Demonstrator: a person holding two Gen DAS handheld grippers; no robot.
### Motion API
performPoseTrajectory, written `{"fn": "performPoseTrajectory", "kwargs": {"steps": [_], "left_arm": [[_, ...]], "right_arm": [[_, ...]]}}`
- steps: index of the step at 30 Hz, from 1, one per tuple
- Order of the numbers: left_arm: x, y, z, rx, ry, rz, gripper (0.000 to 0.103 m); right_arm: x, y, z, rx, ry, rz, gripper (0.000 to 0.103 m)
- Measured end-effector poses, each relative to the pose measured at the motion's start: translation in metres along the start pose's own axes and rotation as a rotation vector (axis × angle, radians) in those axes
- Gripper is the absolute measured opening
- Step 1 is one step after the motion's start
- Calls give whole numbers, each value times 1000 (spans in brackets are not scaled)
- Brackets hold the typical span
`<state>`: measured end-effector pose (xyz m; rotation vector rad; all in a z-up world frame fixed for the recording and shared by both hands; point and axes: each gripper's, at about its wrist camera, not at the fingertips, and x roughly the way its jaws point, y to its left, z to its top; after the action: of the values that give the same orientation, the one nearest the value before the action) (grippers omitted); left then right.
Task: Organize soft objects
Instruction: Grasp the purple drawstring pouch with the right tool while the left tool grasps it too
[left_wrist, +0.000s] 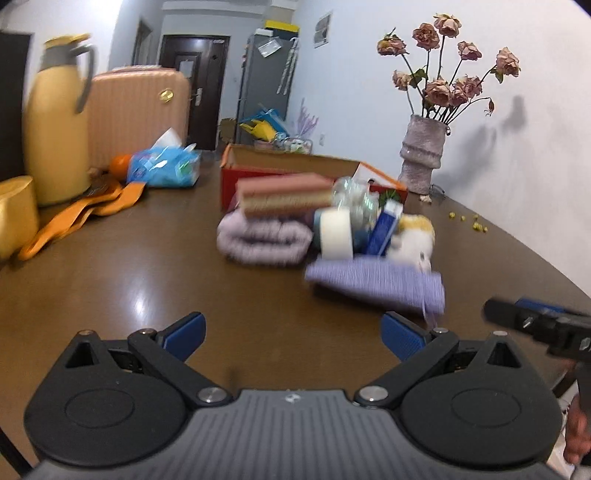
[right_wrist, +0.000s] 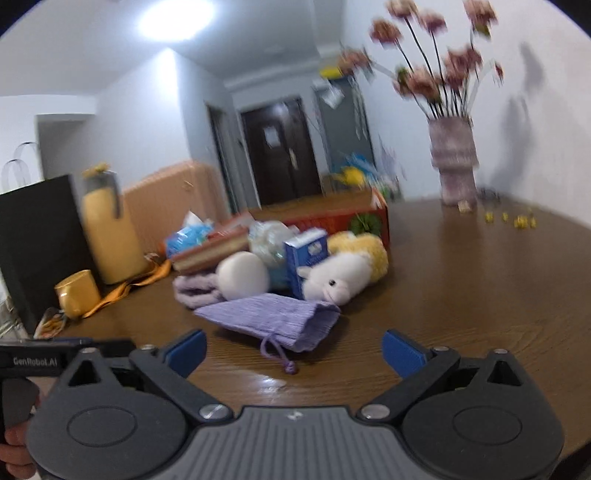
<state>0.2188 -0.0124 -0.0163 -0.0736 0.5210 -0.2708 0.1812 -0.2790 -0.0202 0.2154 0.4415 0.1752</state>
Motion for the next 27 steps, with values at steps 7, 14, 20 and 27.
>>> {"fn": "performPoseTrajectory", "kwargs": {"steps": [7, 14, 20, 27], "left_arm": [[85, 12, 42, -157, 78, -170, 72], [114, 10, 30, -178, 173, -207, 28], [70, 0, 6, -160, 192, -235, 12], [14, -15, -24, -147, 186, -256, 31]], "right_arm": [[61, -16, 20, 131, 82, 96, 57], [94, -32, 14, 235, 149, 154, 18], [75, -39, 4, 212, 188, 221, 11], [26, -37, 2, 69, 227, 202, 29]]}}
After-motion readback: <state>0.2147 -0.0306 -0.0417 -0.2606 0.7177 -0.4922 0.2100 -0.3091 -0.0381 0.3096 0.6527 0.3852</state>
